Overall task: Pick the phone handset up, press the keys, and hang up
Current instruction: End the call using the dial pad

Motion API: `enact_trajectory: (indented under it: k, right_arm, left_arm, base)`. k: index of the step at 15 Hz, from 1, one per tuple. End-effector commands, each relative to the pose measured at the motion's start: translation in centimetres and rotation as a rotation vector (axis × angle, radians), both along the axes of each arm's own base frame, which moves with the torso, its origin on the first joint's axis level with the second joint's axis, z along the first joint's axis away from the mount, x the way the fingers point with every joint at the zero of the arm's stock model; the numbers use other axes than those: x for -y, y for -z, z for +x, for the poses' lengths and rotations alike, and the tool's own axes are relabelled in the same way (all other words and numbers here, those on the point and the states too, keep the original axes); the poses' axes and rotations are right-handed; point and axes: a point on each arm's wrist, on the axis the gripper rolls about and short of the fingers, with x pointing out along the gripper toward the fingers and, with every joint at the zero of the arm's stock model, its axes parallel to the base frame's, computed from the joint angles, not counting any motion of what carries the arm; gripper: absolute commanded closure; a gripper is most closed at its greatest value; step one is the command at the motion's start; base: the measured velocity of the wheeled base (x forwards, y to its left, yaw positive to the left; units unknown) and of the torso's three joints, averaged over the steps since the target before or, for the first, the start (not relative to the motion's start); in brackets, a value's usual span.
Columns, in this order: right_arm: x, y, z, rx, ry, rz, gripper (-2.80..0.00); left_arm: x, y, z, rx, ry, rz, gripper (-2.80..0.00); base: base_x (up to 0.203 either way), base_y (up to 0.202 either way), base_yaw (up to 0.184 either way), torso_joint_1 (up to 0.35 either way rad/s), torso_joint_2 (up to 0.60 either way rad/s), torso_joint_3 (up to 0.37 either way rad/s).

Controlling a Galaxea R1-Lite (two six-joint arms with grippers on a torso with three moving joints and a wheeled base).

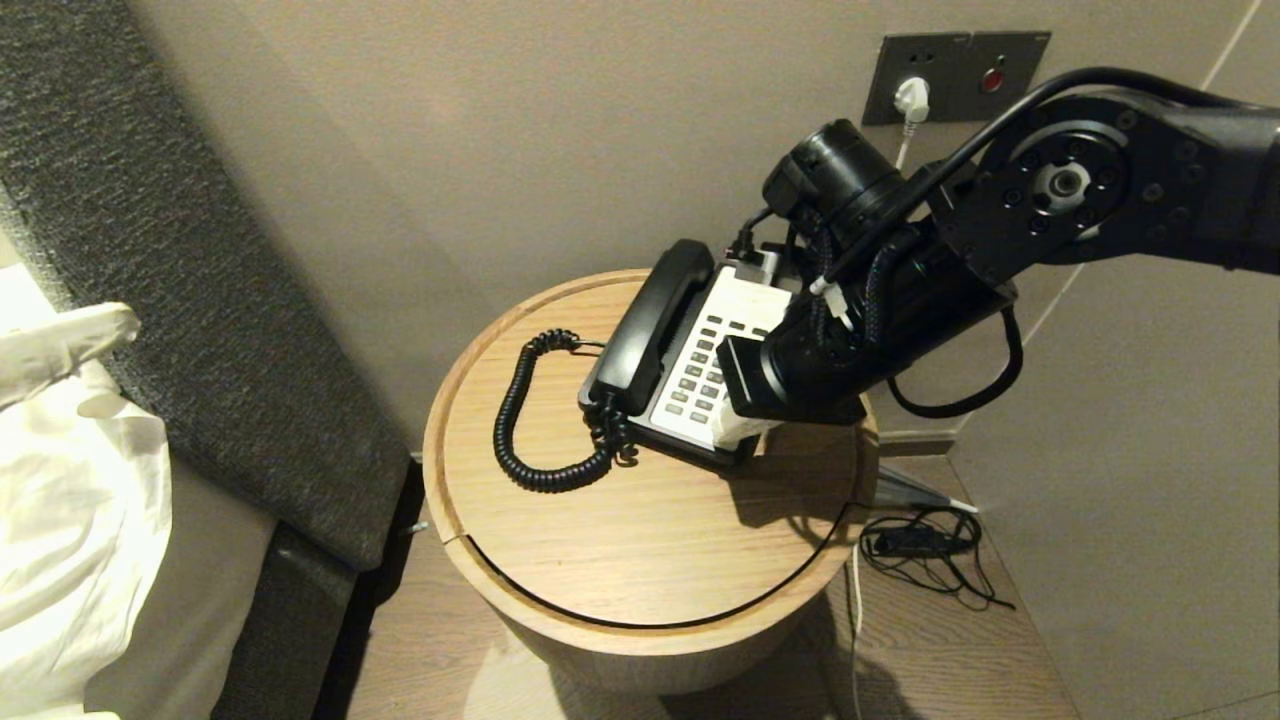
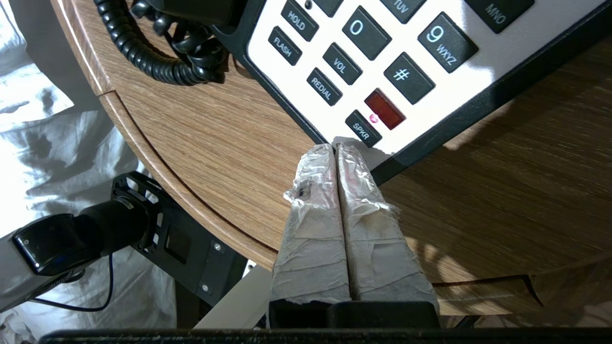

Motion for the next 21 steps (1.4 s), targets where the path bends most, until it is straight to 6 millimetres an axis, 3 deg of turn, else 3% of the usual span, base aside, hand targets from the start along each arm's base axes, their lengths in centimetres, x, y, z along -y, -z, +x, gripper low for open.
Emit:
enact_trajectory:
  k: [1,21]
  right_arm:
    - [0.2,-0.4,-0.3,0.003,0.001,0.005,0.0]
    - [0.5,0.2,1.0,0.045,0.036,-0.018,0.0]
  left_arm:
    - [0.1,0.2,0.1,-0.009,0.0,0.003,0.0]
    - [-0.1,0.5,-0.2,-0.011,0.012,0.004,0.0]
  base:
    - [0.0,0.0,0.0,0.0,0.0,0.0]
    - [0.0,0.0,0.0,0.0,0.0,0.0]
